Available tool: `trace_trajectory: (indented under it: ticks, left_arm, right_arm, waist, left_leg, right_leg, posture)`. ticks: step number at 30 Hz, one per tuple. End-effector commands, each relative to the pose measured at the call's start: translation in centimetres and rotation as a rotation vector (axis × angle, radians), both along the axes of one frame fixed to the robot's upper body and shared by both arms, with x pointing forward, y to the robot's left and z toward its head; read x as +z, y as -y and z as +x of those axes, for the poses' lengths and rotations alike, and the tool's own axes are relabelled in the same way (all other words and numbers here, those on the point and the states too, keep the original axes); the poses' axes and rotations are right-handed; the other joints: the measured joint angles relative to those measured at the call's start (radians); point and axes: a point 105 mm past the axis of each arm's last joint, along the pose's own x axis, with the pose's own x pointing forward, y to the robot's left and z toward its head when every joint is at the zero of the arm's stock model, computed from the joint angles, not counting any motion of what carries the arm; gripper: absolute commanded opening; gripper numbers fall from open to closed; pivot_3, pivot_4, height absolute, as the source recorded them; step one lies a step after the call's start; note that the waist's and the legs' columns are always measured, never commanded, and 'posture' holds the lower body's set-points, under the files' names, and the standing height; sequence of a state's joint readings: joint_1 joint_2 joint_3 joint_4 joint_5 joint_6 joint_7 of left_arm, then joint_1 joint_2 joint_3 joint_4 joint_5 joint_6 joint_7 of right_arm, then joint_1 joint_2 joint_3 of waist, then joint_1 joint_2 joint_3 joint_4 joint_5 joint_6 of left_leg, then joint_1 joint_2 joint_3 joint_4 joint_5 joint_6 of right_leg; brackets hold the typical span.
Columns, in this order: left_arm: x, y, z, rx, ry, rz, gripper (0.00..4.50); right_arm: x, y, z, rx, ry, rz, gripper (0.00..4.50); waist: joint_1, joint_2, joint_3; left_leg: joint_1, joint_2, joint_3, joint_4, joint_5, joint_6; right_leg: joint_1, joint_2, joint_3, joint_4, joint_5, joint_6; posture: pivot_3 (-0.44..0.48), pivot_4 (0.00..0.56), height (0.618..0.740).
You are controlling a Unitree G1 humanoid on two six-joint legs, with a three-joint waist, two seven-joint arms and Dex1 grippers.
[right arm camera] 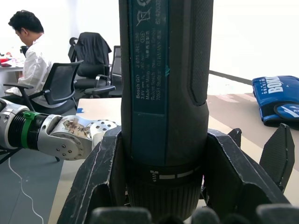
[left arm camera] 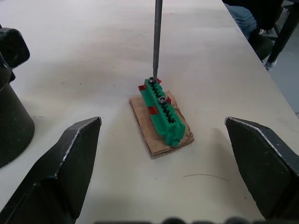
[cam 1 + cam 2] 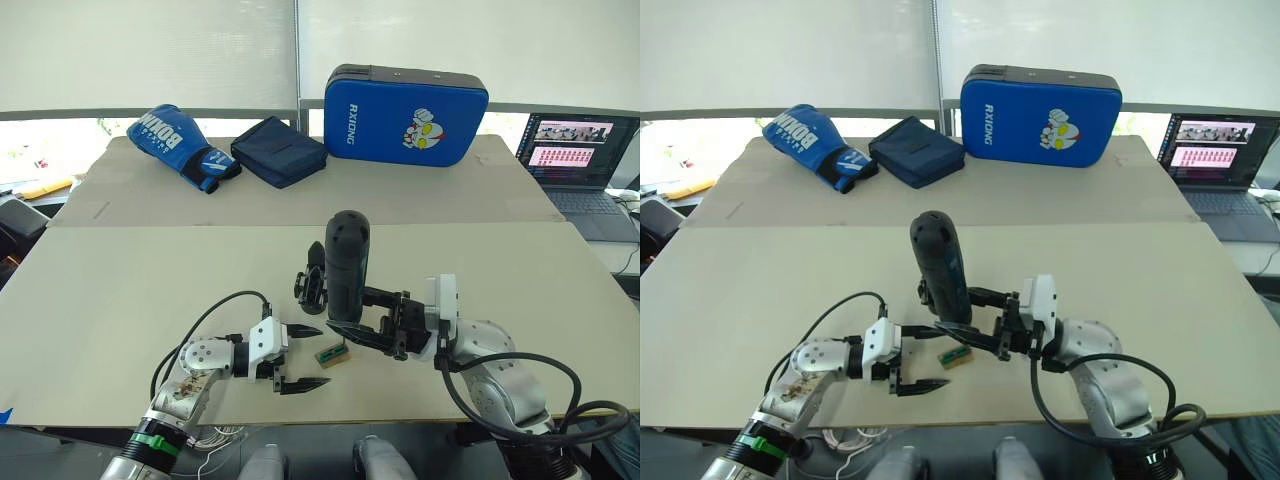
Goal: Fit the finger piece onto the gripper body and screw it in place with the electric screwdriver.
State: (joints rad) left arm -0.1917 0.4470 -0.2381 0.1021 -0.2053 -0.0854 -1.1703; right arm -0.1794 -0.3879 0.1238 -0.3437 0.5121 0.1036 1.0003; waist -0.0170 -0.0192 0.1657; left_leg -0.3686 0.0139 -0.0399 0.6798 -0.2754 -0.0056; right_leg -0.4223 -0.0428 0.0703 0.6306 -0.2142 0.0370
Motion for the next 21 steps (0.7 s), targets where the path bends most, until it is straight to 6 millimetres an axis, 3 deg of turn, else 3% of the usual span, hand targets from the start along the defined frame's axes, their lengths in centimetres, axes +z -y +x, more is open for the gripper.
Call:
trace_trajectory:
  ticks: [1, 21]
  left_arm:
    - [-1.74, -0.10, -0.78, -0.004, -0.073, 0.026, 4.50]
    - [-1.88, -0.16, -0.86, -0.003, -0.075, 0.027, 4.50]
  right_arm:
    - [1.48, 0.09, -0.41, 0.005, 0.082, 0.034, 1.91]
    - [1.43, 0.15, -0.24, -0.003, 0.088, 0.025, 1.91]
  waist:
    - [0.000, 0.000, 0.000]
    - [0.000, 0.000, 0.000]
  left_leg:
    - [0.000, 0.000, 0.000, 0.000, 0.000, 0.000]
    - [0.000, 0.000, 0.000, 0.000, 0.000, 0.000]
  right_leg:
    - [0.000, 0.000, 0.000, 0.000, 0.000, 0.000]
    - [0.000, 0.000, 0.000, 0.000, 0.000, 0.000]
  posture:
    - [0.000, 0.150, 0.740]
    - [0.000, 0.150, 0.740]
